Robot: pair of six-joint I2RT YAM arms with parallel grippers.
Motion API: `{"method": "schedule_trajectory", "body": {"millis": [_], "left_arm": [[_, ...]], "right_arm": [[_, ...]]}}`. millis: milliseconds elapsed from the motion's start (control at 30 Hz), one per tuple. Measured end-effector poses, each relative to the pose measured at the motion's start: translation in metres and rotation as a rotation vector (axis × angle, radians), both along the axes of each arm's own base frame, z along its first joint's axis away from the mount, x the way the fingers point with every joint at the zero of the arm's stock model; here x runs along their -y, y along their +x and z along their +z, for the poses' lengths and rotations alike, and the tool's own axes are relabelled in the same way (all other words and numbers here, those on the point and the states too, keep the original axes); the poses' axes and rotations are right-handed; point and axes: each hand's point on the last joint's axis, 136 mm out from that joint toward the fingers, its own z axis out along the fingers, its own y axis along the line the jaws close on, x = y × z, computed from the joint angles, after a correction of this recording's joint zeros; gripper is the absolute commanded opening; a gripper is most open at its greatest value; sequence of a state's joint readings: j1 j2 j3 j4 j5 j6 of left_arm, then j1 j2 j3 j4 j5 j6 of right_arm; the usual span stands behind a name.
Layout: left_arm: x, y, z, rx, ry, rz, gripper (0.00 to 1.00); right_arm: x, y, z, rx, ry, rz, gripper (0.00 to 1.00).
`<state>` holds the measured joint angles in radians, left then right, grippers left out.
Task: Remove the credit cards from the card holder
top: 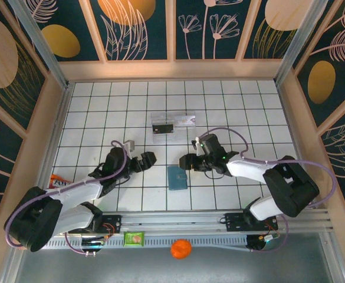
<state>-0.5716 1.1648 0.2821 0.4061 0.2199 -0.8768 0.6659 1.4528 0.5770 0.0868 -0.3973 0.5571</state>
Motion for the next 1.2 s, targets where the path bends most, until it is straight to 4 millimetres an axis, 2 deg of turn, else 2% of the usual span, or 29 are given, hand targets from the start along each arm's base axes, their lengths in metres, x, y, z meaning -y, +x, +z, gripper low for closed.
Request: {"method": "schedule_trajectory", "body": {"millis": [33,100,367,633,867,967,1200], "left_arm": [[0.003,0.000,0.000,-0.004,0.002,-0.014,0.79],[0.006,0.000,-0.001,-0.008,0.007,-0.030,0.71],[0.013,-0.008,-0.003,-0.017,-0.001,-0.090,0.78],[0.016,-0.011,0.000,-0.006,-0.010,-0.117,0.70],[0.023,-0.017,0.001,-0.005,-0.022,-0.164,0.71],[0.026,-0.021,0.001,-0.009,-0.026,-0.186,0.72],[0.034,-0.024,0.007,0.008,-0.063,-0.229,0.78]], "right_arm": [[0.001,0.000,-0.003,-0.007,-0.008,-0.002,0.58],[0.002,-0.001,-0.008,-0.021,-0.018,-0.005,0.56],[0.000,-0.007,-0.017,-0.049,-0.038,0.005,0.49],[-0.008,-0.010,-0.021,-0.068,-0.047,0.013,0.43],[-0.013,-0.006,-0.023,-0.066,-0.046,0.009,0.18],[-0.022,-0.005,-0.019,-0.052,-0.019,0.026,0.00],[-0.026,-0.004,-0.014,-0.027,-0.002,0.043,0.00]]}}
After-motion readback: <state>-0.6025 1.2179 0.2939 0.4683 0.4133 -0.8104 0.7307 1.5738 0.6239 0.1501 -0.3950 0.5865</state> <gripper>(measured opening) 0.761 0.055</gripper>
